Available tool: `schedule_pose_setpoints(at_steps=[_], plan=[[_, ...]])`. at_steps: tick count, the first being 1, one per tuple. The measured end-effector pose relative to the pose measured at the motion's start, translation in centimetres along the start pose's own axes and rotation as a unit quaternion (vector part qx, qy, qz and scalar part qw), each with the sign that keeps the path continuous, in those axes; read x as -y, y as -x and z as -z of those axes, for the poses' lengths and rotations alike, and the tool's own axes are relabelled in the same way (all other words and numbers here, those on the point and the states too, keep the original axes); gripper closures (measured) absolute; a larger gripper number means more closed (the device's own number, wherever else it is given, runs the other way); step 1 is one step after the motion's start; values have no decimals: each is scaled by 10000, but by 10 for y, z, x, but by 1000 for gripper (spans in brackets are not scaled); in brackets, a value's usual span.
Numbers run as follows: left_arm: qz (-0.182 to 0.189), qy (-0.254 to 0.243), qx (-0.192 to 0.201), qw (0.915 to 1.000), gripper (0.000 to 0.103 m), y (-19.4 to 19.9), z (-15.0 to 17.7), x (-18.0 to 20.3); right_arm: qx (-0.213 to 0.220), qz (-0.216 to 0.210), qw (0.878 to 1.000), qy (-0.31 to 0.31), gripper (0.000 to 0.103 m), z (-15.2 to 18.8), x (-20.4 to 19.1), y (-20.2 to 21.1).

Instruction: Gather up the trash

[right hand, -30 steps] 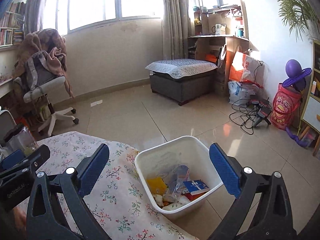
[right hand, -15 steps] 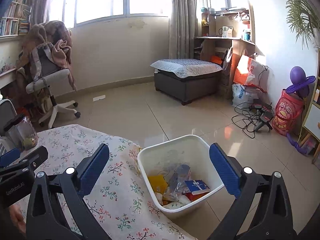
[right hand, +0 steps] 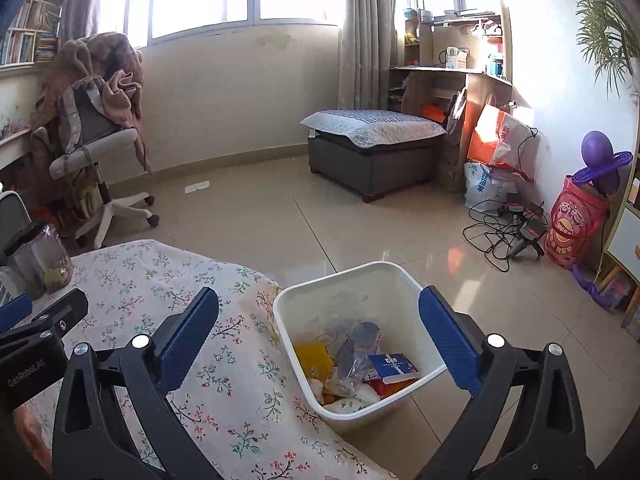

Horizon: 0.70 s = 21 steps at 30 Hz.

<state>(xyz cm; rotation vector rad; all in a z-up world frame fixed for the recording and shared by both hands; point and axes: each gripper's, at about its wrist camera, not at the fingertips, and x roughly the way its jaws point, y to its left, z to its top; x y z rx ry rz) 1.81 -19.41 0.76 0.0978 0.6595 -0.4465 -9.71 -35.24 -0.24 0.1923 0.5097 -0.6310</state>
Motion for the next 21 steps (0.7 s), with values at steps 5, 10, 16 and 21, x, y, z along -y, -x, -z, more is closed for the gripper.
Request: schedule_pose_setpoints(at_steps=[5,10,16,21], plan=[[-57,-34,-26,10000,7,-2,1,1,-22,0,10000,37,7,1,0,-3],[-115,-80,-28,9999,7,-3,2,1,-60,2,10000,45,7,3,-2,-4],[-134,-76,-46,9999,7,-5,2,2,-83,5,9999,66,7,3,-3,-5],[-131,-14,-86,9999,7,-7,2,0,-119,-3,9999,87,7,3,-4,-7]])
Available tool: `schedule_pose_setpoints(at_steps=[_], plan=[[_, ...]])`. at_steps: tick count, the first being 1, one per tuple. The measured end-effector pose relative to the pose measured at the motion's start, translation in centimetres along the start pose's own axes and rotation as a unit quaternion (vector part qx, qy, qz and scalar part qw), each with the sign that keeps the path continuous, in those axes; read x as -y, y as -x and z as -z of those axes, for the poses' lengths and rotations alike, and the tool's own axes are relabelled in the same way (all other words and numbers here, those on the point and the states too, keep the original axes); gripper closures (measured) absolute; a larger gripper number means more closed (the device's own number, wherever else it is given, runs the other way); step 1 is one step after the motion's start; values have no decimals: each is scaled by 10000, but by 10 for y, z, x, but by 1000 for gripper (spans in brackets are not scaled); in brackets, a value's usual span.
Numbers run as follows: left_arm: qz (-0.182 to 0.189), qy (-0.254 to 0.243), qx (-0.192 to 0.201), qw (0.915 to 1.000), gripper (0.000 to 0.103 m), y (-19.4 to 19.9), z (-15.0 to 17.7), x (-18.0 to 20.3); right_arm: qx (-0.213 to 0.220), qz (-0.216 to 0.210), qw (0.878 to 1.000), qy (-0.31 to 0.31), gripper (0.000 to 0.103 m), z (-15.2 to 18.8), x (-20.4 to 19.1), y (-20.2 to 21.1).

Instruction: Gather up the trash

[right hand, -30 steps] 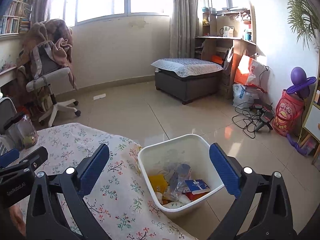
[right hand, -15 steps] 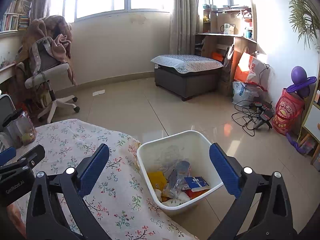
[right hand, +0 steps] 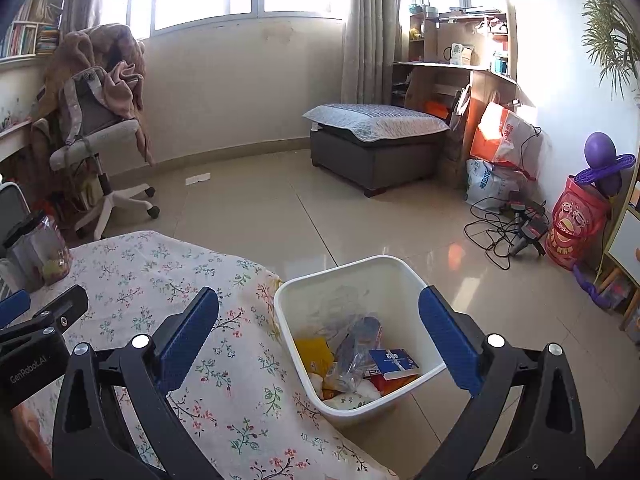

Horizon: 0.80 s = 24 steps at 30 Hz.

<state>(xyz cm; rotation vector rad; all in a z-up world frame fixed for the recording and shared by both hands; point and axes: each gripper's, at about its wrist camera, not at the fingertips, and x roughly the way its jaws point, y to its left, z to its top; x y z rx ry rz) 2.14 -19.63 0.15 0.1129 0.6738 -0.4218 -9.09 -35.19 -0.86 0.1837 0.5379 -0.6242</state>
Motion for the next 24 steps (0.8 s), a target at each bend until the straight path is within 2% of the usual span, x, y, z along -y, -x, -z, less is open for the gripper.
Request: schedule_pose_setpoints(at_steps=[11,15,24], plan=[[-12,52,72,10000,8,-1,2,-5,-24,2,10000,20,7,1,-2,0],[44,33,94,9999,22,-1,3,-4,-25,7,10000,21,7,1,-2,0],[126,11,99,9999,25,-2,5,-2,-12,9,10000,17,7,1,0,-1]])
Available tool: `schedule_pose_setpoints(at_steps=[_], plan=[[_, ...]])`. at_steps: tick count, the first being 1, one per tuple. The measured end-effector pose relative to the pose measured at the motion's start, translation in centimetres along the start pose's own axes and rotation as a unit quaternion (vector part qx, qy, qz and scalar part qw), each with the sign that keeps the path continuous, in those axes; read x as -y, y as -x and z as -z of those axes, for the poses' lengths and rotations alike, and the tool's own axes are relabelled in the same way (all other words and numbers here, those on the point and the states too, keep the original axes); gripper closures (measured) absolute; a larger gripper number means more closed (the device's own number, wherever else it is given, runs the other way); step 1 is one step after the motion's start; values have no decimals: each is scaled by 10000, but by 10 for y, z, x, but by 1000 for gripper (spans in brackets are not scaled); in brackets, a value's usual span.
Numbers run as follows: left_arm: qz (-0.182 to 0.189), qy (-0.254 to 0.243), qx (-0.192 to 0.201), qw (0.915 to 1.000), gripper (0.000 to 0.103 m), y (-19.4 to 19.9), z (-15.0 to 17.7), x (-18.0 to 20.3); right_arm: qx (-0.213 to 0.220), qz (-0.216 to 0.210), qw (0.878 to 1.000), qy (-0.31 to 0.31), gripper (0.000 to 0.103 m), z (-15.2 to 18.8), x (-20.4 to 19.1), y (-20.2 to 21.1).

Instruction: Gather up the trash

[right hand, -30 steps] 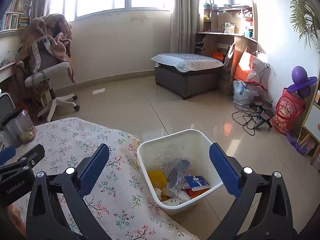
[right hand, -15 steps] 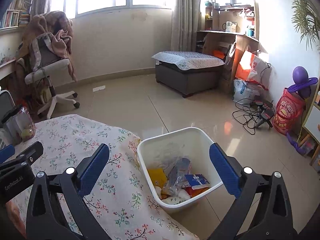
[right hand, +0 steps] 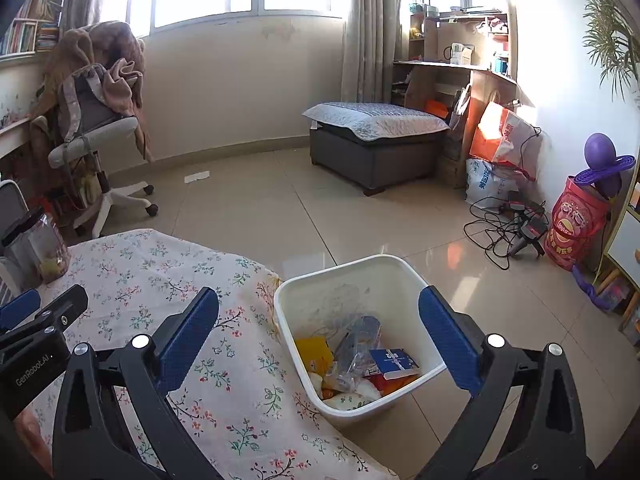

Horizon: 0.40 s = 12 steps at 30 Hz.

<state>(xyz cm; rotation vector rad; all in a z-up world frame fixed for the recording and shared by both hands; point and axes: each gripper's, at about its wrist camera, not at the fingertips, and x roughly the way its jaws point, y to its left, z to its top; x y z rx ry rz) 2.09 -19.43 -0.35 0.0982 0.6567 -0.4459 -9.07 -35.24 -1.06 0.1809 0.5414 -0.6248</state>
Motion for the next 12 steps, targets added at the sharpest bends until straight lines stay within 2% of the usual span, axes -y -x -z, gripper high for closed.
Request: schedule_pose_setpoints(at_steps=[5,7,12], plan=[[-5,54,2,10000,25,1,-1,1,5,15,10000,6,7,0,1,0],[-13,53,-13,10000,16,1,-2,1,-2,46,10000,2,7,0,3,-1],[-55,58,-42,10000,10,3,-3,0,-27,73,10000,-8,7,-2,7,-3]])
